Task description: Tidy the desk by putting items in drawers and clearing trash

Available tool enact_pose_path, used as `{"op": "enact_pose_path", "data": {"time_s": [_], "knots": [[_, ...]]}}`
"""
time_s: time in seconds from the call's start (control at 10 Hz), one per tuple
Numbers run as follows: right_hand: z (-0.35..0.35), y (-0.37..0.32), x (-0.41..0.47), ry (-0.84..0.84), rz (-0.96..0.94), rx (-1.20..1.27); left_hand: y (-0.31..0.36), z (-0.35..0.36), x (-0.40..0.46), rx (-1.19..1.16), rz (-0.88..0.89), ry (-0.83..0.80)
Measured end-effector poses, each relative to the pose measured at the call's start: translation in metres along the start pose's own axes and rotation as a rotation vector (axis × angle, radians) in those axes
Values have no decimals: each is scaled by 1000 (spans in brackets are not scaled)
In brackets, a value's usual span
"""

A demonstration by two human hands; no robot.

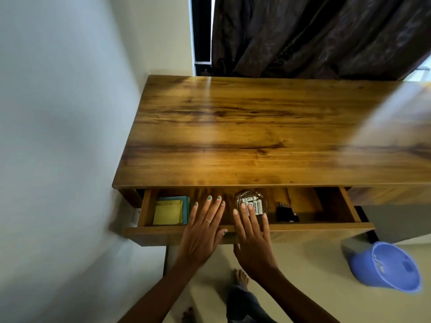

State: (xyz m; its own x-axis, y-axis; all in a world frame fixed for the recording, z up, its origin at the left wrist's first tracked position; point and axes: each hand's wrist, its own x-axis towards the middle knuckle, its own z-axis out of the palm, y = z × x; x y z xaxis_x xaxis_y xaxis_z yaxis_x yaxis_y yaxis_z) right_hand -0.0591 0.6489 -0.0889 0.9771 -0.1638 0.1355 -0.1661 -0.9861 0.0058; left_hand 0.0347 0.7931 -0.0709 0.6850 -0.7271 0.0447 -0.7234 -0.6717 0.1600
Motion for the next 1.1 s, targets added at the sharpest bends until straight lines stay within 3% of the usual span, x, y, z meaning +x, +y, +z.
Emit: {"op": "enact_pose_path", "data": {"time_s": [0.3, 0.6, 0.8, 1.1], "knots": [[-4, 26, 63, 50, -99, -39, -9, -3, 53, 100, -141, 58], [-7, 46, 114, 68, -145, -70, -11, 4, 86, 62, -76, 260], [5, 49, 114, 213, -182, -112, -12, 14, 91, 65, -27, 438], [6, 47, 113, 263, -194, -87, -14, 21, 93, 78, -22, 452]]}}
